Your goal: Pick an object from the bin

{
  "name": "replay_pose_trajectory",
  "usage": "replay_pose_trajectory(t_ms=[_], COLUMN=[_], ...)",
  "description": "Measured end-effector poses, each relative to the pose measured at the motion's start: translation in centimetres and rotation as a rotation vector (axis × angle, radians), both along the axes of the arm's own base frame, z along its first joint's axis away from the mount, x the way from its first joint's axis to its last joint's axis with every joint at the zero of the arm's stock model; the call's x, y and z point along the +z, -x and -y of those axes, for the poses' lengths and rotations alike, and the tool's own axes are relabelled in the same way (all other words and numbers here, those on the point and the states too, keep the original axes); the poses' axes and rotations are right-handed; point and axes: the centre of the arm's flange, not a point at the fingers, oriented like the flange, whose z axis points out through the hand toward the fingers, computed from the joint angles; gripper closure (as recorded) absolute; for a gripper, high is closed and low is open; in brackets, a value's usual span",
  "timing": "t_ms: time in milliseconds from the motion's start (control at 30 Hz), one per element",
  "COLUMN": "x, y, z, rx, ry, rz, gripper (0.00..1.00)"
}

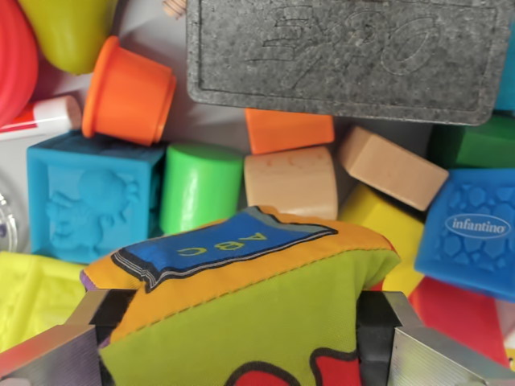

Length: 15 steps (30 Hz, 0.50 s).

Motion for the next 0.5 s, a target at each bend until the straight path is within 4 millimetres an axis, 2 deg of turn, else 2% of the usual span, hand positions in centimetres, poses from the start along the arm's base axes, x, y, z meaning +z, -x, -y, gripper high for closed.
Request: replay_pose_trajectory(t_ms=[500], x=[5.9], y=[0.0], z=[0.0], rx=[0.000], ry=[-0.002], rz=[0.001], gripper=[1.00])
